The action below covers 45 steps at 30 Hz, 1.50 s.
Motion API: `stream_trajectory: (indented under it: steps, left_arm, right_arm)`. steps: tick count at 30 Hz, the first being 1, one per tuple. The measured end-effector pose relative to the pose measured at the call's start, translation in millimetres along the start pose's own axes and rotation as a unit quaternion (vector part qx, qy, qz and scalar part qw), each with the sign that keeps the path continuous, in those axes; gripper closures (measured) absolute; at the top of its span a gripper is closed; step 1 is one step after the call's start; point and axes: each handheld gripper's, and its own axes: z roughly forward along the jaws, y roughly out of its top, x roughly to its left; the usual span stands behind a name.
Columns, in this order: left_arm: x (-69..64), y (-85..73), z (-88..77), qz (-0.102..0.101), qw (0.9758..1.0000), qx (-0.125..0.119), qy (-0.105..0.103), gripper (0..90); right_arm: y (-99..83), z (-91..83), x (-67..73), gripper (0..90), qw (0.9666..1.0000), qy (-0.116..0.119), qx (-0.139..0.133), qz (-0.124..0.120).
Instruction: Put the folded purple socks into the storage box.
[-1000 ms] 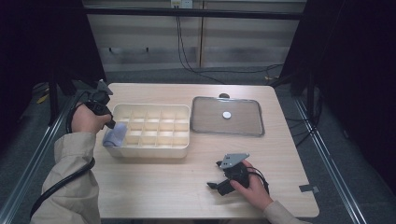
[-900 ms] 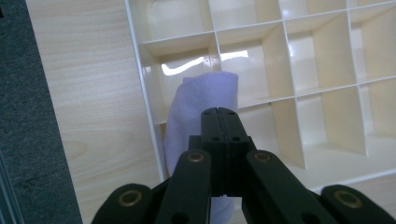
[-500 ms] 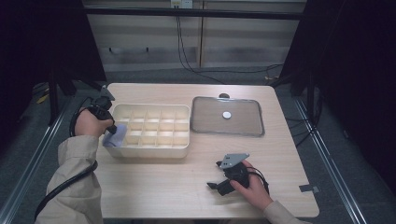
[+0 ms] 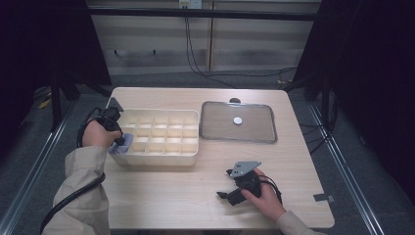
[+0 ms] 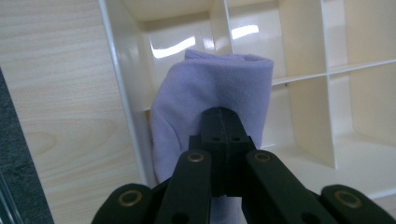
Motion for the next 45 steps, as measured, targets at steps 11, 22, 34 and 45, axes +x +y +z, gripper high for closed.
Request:
stream_trajectory:
  steps: [11,22,34,45]
  left_arm:
    - [-0.2,-7.1,7.6,0.002,1.0000,-0.001,0.006,90.0]
    - [5.5,-16.7,24.8,0.007,0.9999,0.003,0.010,90.0]
    - [5.9,-20.7,34.2,0.008,0.9999,-0.003,0.010,90.0]
    - [6.2,-20.9,33.8,0.010,0.9999,-0.002,0.010,90.0]
  right_arm:
    - [0.0,0.1,0.8,13.2,1.0000,0.002,0.000,0.000]
    - [0.2,0.3,2.5,13.2,1.0000,0.003,0.002,0.002]
    - [0.3,0.3,2.9,13.2,1.0000,0.005,0.003,0.000]
    - [0.4,0.5,2.9,13.2,1.0000,0.006,0.002,0.000]
